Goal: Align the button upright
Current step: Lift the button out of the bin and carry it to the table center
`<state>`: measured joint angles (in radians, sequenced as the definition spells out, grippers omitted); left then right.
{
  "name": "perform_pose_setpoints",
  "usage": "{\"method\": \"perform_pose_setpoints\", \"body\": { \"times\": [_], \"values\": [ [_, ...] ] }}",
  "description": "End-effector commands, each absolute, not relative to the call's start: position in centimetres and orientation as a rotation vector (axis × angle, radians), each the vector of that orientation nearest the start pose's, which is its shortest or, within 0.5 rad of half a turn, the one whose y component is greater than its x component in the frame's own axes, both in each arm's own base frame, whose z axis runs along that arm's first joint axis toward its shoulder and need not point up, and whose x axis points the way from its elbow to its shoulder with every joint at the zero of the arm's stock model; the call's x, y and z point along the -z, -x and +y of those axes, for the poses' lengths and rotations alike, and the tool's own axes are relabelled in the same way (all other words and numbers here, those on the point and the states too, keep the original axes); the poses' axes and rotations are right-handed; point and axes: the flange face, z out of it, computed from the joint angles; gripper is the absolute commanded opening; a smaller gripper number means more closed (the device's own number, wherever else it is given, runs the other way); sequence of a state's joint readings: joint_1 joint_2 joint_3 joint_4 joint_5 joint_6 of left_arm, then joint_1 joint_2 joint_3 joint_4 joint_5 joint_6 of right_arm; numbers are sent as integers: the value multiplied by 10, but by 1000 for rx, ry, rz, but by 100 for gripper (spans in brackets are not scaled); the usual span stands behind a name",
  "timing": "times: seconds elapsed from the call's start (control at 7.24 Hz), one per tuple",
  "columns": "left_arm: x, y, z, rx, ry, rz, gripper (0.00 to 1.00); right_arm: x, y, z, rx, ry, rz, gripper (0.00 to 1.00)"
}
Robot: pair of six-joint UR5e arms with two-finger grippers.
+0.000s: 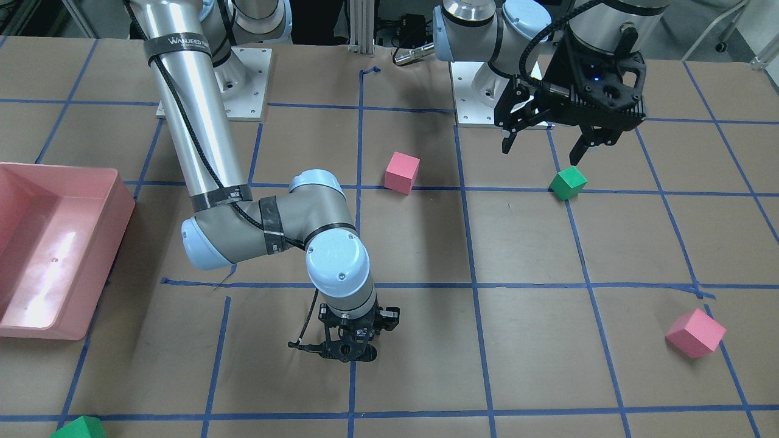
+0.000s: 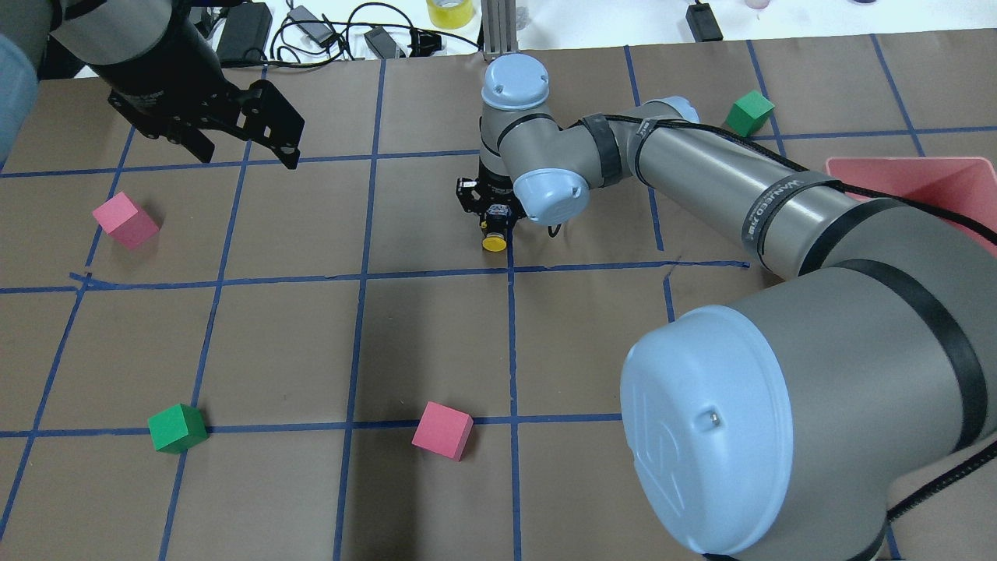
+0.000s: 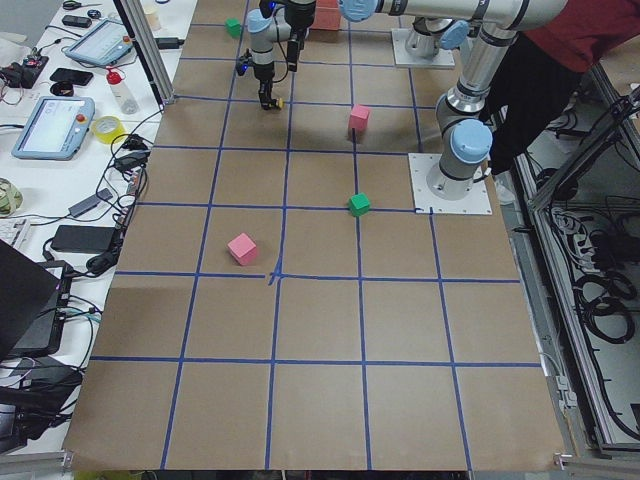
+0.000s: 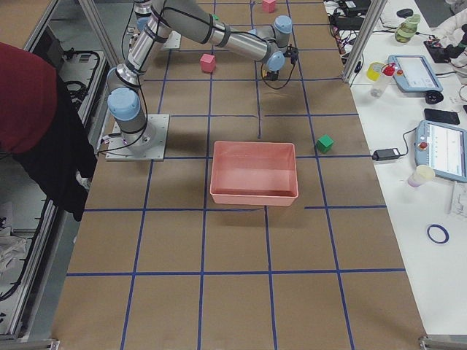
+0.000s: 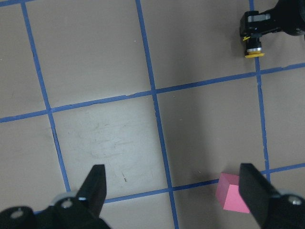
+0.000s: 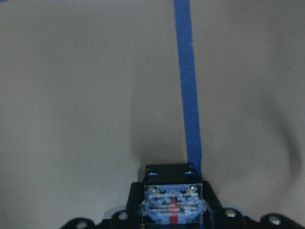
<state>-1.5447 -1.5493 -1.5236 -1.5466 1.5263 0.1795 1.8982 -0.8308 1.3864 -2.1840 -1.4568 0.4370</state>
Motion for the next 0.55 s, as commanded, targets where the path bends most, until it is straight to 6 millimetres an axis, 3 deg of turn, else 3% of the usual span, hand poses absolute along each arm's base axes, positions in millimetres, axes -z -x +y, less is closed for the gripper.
{"method": "perform_pose_setpoints", "body": {
  "times": [0.0, 0.14, 0.28, 0.41],
  "values": [
    [-525, 125, -494, 155, -246, 3163, 100, -219, -369, -639, 97, -140, 2993, 100],
    [-525, 125, -494, 155, -246, 3163, 100, -268, -354, -629, 167, -122, 2991, 100],
    [-524, 125, -494, 150, -246, 3163, 100, -296, -317, -624, 101, -47, 3042, 100],
    [-524, 125, -494, 150, -246, 3162, 100, -325, -260, -625, 96, 55, 3091, 100]
  ]
}}
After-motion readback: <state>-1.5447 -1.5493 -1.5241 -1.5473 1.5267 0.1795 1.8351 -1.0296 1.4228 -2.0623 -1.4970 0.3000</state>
